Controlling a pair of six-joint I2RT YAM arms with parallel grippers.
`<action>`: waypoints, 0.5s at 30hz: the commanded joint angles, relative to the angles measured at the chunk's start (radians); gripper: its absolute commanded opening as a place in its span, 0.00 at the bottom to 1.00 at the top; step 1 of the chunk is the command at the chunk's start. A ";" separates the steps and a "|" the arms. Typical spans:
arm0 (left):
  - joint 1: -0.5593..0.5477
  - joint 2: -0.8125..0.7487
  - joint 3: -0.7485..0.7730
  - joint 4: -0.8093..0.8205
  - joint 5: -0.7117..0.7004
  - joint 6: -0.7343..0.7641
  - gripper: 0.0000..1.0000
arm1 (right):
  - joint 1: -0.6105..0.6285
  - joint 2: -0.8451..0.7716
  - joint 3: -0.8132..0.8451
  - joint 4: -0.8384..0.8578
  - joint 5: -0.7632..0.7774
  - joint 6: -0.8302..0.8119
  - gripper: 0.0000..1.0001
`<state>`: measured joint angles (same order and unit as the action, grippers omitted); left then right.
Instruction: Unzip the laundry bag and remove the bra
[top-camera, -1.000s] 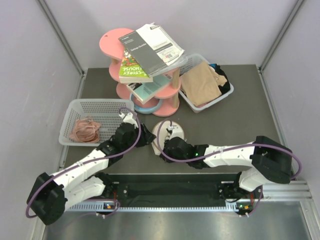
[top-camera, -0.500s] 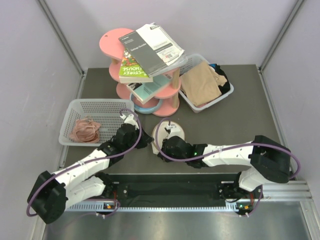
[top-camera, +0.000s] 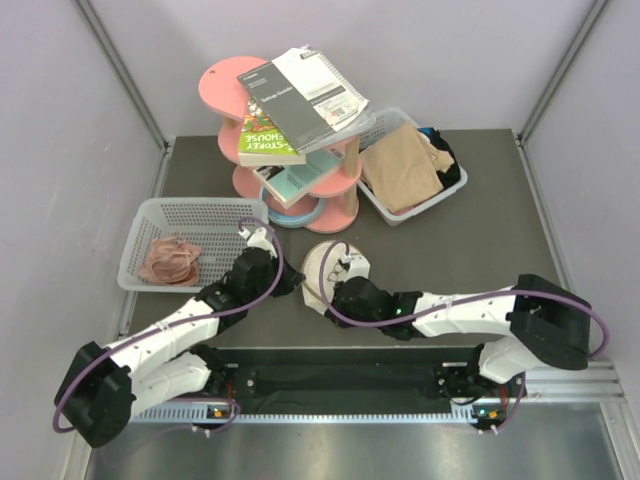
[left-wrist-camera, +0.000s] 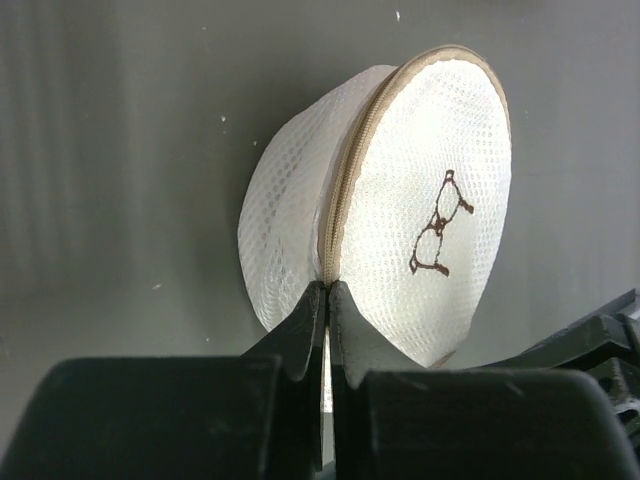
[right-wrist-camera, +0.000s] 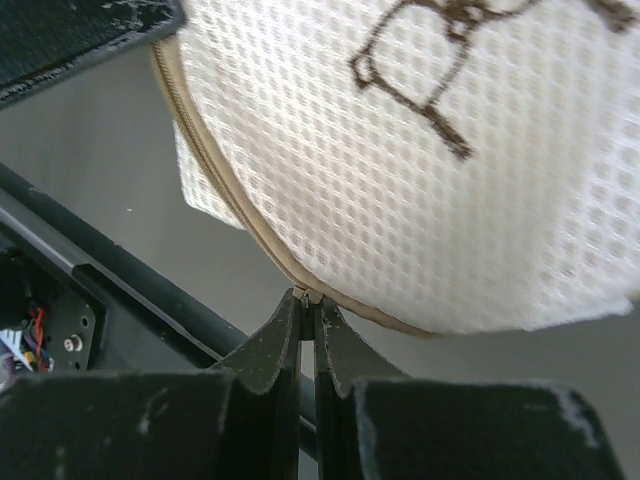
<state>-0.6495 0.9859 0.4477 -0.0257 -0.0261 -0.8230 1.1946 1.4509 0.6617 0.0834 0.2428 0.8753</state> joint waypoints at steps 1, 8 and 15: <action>0.007 -0.024 0.020 0.001 -0.063 0.036 0.00 | -0.015 -0.090 -0.037 -0.056 0.072 0.011 0.00; 0.010 -0.046 0.031 -0.036 -0.081 0.059 0.00 | -0.092 -0.162 -0.085 -0.111 0.096 -0.013 0.00; 0.013 -0.078 0.026 -0.059 -0.083 0.064 0.00 | -0.204 -0.188 -0.103 -0.114 0.081 -0.067 0.00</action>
<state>-0.6498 0.9428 0.4480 -0.0639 -0.0483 -0.7902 1.0473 1.2911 0.5697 0.0139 0.2893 0.8562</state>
